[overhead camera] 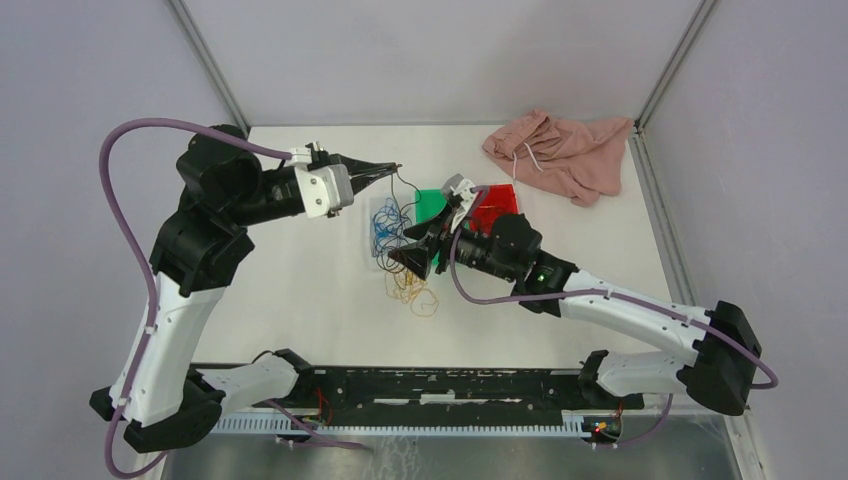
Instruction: Untangle the cables
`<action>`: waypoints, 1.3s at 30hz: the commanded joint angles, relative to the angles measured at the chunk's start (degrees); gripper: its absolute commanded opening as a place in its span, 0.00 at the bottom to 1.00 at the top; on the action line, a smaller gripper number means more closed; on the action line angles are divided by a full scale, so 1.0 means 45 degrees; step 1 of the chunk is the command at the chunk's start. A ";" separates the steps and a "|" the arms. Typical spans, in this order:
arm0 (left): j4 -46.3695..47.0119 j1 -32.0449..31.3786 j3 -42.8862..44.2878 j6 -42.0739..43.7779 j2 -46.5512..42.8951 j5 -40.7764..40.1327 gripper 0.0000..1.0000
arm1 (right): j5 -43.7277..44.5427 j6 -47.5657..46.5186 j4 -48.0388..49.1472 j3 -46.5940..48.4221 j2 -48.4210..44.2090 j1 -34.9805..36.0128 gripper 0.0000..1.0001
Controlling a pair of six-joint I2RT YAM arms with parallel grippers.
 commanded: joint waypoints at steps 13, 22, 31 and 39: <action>0.0363 -0.0032 0.0877 -0.0867 -0.0012 0.0678 0.03 | -0.0114 0.1240 0.1953 0.0896 0.1815 0.0030 0.49; 0.0402 -0.0032 0.1603 -0.1210 0.0264 0.0913 0.03 | 0.0312 0.1225 0.1900 0.0640 0.2590 0.0030 0.37; 0.1058 -0.0035 0.2769 -0.0909 0.0603 0.0420 0.03 | 0.1055 0.2018 0.3272 -0.1503 0.3956 0.0075 0.34; 0.1629 -0.0034 0.3405 -0.0260 0.0700 -0.0193 0.03 | 0.1373 0.2914 0.4579 -0.2704 0.5327 0.0246 0.31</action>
